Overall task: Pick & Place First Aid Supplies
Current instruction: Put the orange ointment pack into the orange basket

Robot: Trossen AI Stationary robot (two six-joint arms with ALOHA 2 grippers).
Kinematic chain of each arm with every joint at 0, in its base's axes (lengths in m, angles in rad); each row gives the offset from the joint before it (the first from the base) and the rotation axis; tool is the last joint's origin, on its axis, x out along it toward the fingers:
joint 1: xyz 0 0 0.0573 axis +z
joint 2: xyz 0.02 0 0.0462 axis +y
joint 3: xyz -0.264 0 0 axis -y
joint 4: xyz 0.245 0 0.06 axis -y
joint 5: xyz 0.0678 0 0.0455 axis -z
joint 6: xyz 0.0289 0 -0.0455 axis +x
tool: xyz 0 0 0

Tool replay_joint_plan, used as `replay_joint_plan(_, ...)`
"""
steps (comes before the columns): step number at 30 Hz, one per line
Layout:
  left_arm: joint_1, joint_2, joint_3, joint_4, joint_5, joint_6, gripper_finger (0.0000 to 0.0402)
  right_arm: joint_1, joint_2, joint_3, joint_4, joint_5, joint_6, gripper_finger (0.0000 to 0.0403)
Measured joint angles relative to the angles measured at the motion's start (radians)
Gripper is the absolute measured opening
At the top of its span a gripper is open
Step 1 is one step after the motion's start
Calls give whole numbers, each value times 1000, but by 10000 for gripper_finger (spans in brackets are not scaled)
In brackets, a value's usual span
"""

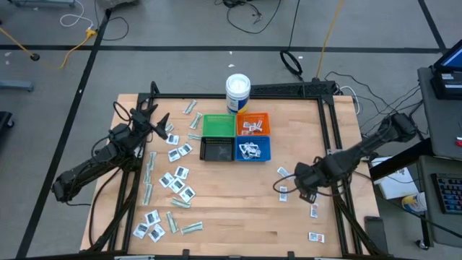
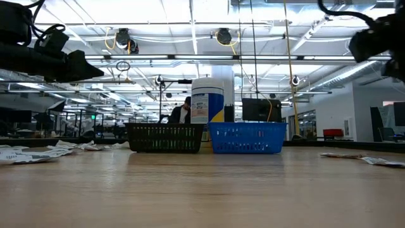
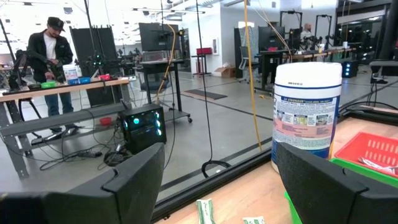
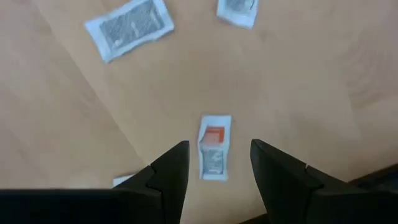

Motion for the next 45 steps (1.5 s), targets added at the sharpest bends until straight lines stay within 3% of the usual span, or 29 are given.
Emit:
replay_joint_plan(12, 0, 0, 0, 0, 0, 0, 308, 45, 52, -122, 97, -4, -4, 164)
replay_joint_plan(18, 0, 0, 0, 0, 0, 0, 308, 45, 107, -171, 232, -88, -27, 164)
replay_joint_plan(28, 0, 0, 0, 0, 0, 0, 308, 44, 141, -219, 279, -73, -25, 161)
replay_joint_plan(33, 0, 0, 0, 0, 0, 0, 308, 45, 141, -225, 294, -52, -9, 122)
replay_joint_plan(41, 0, 0, 0, 0, 0, 0, 308, 45, 142, -226, 296, -49, 19, 13)
replay_joint_plan(45, 0, 0, 0, 0, 0, 0, 308, 44, 143, -208, 259, -48, 24, 8)
